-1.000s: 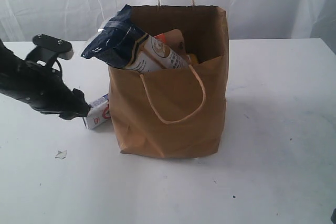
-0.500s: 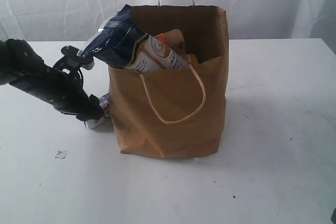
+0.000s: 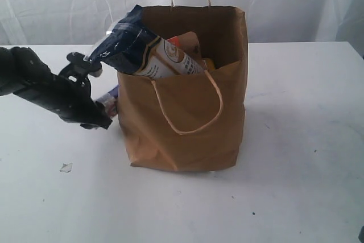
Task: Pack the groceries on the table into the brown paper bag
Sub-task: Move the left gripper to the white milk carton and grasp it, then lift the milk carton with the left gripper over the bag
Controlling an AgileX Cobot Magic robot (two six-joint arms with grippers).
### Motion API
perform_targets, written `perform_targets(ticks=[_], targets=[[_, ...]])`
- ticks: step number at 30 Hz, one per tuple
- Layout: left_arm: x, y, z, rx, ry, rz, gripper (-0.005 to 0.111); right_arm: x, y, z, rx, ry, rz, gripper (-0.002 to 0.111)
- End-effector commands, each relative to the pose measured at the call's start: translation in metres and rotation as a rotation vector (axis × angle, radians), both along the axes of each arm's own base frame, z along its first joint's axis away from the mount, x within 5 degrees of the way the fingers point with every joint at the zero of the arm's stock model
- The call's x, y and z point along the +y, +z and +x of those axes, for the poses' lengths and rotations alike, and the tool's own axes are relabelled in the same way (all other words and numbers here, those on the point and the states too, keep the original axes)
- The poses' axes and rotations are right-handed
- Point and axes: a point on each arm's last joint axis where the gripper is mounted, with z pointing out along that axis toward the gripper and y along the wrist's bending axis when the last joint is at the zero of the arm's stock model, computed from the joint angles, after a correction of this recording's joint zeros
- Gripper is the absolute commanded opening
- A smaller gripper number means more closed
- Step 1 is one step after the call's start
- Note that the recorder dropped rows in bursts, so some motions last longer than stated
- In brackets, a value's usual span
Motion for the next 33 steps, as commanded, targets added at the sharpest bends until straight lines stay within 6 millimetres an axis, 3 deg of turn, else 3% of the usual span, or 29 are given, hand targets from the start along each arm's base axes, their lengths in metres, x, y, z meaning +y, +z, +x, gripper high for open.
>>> perform_targets(ticks=[1,10,17,25,28,33], targets=[[0.009,0.067,-0.011,-0.155,0.039,-0.079,0.0,0.0,-0.002,0.0,0.003,-0.002,-0.005,0.0],[0.062,0.174,-0.066,-0.349,0.088,-0.146,0.0,0.0,-0.002,0.0,0.003,-0.002,-0.005,0.0],[0.039,0.246,-0.123,-0.392,-0.189,-0.24,0.0,0.0,-0.002,0.0,0.003,-0.002,-0.005,0.0],[0.023,0.302,-0.153,-0.418,-0.372,-0.357,0.0,0.0,-0.002,0.0,0.003,-0.002,-0.005,0.0],[0.016,0.316,-0.157,-0.439,-0.407,-0.422,0.0,0.0,-0.002,0.0,0.003,-0.002,-0.005,0.0],[-0.01,0.314,-0.147,-0.344,-0.518,-0.48,0.0,0.0,-0.002,0.0,0.003,-0.002,-0.005,0.0]])
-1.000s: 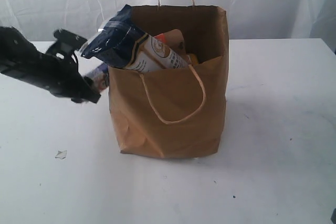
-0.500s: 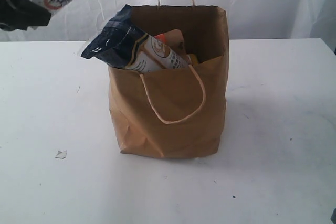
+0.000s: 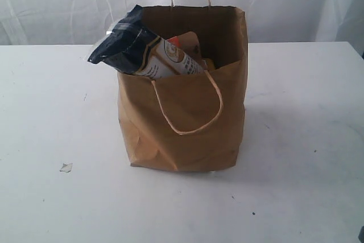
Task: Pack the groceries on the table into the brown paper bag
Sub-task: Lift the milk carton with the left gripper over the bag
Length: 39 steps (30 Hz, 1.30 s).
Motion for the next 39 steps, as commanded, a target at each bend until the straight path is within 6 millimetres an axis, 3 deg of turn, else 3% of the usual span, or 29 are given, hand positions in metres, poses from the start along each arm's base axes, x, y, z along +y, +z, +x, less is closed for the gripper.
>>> perform_targets(ticks=[1,13,20,31,39], targets=[[-0.028,0.001,0.007,0.074,-0.142,-0.039,0.0,0.0,-0.002,0.0,0.003,-0.002,-0.005,0.0],[-0.095,-0.008,0.035,0.118,-0.315,0.011,0.0,0.0,-0.002,0.0,0.003,-0.002,-0.005,0.0],[-0.128,-0.028,0.055,0.151,-0.359,0.089,0.0,0.0,-0.002,0.0,0.003,-0.002,-0.005,0.0],[-0.139,-0.055,0.082,0.2,-0.29,0.169,0.0,0.0,-0.002,0.0,0.003,-0.002,-0.005,0.0],[-0.149,-0.071,0.103,0.355,-0.127,0.067,0.0,0.0,-0.002,0.0,0.003,-0.002,-0.005,0.0]])
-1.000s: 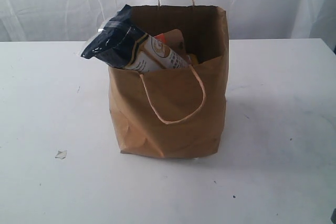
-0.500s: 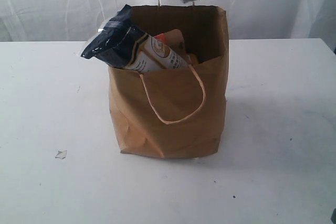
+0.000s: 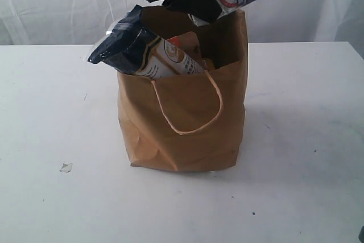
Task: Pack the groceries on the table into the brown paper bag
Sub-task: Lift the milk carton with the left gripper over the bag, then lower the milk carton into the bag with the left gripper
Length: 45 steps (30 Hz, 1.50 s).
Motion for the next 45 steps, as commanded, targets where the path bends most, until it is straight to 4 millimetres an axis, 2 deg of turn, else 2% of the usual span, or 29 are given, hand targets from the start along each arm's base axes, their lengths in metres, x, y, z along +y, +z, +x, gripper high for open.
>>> perform_targets(ticks=[1,8,22,29,36,45], targets=[[-0.008,0.0,0.008,0.096,0.106,-0.081,0.0,0.0,-0.002,0.0,0.003,-0.002,-0.005,0.0],[-0.005,0.001,0.016,0.142,0.262,-0.099,0.0,0.0,-0.002,0.0,0.003,-0.002,-0.005,0.0],[-0.029,-0.001,-0.003,0.18,0.302,-0.095,0.0,0.0,-0.002,0.0,0.003,-0.002,-0.005,0.0],[-0.023,-0.005,0.004,0.2,0.447,-0.053,0.0,0.0,-0.002,0.0,0.003,-0.002,-0.005,0.0],[-0.032,-0.006,-0.008,0.178,0.479,-0.005,0.0,0.0,-0.002,0.0,0.011,-0.007,0.029,0.0],[-0.032,-0.007,-0.014,0.213,0.551,0.021,0.0,0.0,-0.002,0.0,0.011,-0.007,0.029,0.0]])
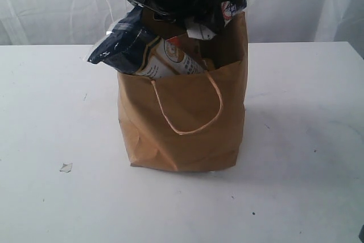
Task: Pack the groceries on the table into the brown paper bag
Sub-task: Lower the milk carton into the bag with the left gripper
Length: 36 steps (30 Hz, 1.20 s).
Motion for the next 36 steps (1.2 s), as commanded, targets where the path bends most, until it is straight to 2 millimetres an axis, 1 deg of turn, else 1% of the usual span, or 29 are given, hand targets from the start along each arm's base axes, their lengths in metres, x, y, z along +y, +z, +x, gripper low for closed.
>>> perform_targets(ticks=[1,8,12,13,16,20,23,27,30,32,34,36], targets=[[0.003,0.012,-0.006,-0.013,0.011,-0.03,0.0,0.0,-0.002,0.0,0.007,-0.004,0.005,0.0],[0.001,0.011,-0.009,0.02,-0.001,-0.041,0.0,0.0,-0.002,0.0,0.007,-0.004,0.005,0.0],[-0.013,0.011,-0.024,0.004,-0.051,-0.024,0.0,0.0,-0.002,0.0,0.006,-0.004,0.004,0.0],[-0.014,0.011,-0.024,-0.015,-0.051,-0.015,0.0,0.0,-0.002,0.0,0.006,-0.004,0.004,0.0],[-0.011,0.011,-0.02,-0.047,0.035,0.012,0.0,0.0,-0.002,0.0,0.006,-0.004,0.004,0.0],[-0.009,0.011,-0.018,-0.066,0.053,0.029,0.0,0.0,-0.002,0.0,0.006,-0.004,0.004,0.0],[-0.008,0.01,-0.019,-0.05,0.061,0.04,0.0,0.0,-0.002,0.0,0.006,-0.004,0.004,0.0],[-0.001,0.007,-0.016,-0.057,0.12,0.115,0.0,0.0,-0.002,0.0,0.006,-0.004,0.004,0.0],[0.0,0.007,-0.016,-0.056,0.119,0.117,0.0,0.0,-0.002,0.0,0.006,-0.004,0.004,0.0],[-0.002,0.002,-0.015,-0.04,0.115,0.134,0.001,0.0,-0.002,0.0,0.006,-0.004,0.004,0.0],[-0.006,-0.002,-0.017,-0.012,0.067,0.134,0.012,0.0,-0.002,0.0,0.006,-0.004,0.004,0.0],[-0.009,-0.004,-0.019,0.003,0.029,0.126,0.026,0.0,-0.002,0.0,0.006,-0.004,0.004,0.0]])
